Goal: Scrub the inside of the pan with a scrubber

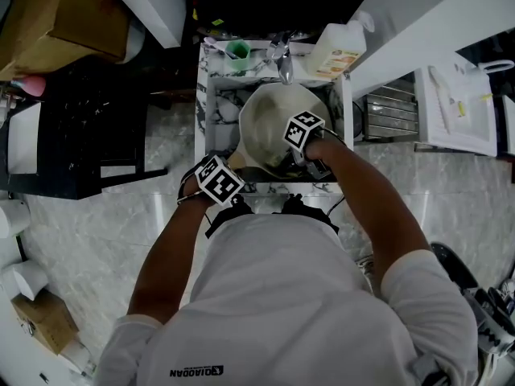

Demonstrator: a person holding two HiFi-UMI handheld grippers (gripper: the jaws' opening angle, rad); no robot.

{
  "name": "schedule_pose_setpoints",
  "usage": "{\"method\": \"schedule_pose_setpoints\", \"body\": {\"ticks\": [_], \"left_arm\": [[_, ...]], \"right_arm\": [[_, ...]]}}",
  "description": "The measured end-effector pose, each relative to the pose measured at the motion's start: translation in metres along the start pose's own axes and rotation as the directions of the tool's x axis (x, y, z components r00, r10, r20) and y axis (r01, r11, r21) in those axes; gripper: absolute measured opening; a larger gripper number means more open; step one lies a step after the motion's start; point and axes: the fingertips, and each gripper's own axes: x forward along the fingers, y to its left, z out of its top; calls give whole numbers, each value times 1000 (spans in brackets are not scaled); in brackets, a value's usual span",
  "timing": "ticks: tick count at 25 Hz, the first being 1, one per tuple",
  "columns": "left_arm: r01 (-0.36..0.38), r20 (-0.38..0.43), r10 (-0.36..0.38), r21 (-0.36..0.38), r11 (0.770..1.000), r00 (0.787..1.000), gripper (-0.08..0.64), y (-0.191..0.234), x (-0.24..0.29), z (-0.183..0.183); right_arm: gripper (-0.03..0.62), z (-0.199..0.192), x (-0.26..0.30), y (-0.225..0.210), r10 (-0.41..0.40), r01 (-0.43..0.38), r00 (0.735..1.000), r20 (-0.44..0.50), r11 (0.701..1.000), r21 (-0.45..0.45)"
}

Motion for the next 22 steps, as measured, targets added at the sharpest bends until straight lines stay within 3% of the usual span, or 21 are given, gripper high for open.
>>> {"method": "schedule_pose_setpoints", "body": {"ticks": [6,10,13,17,20,22], "left_arm": [[-1,-3,1,1,1000,1000,199,0,-1,-1],[2,-2,-2,-1,1000,1000,199,0,0,0],[2,-3,-2,-3,1000,1000,199,0,0,-1],[0,-4,0,-3,1000,1000,199,0,-1,-1],[2,-6,-2,-1,1000,1000,199,-1,0,-1],[2,-4,-2,-1,1000,1000,199,0,-1,-1]], "right_arm": [[67,7,-8,5,14,-10,994,109,999,-39],[67,34,-35,13,-90,142,956,280,975,-170],[67,63,-60,13,-170,296,883,438,925,-239],[67,98,-92,-4,-287,506,742,606,833,-225],[67,116,-108,-21,-372,637,648,665,743,-205],[67,125,-112,-32,-417,695,614,670,688,-208]]}}
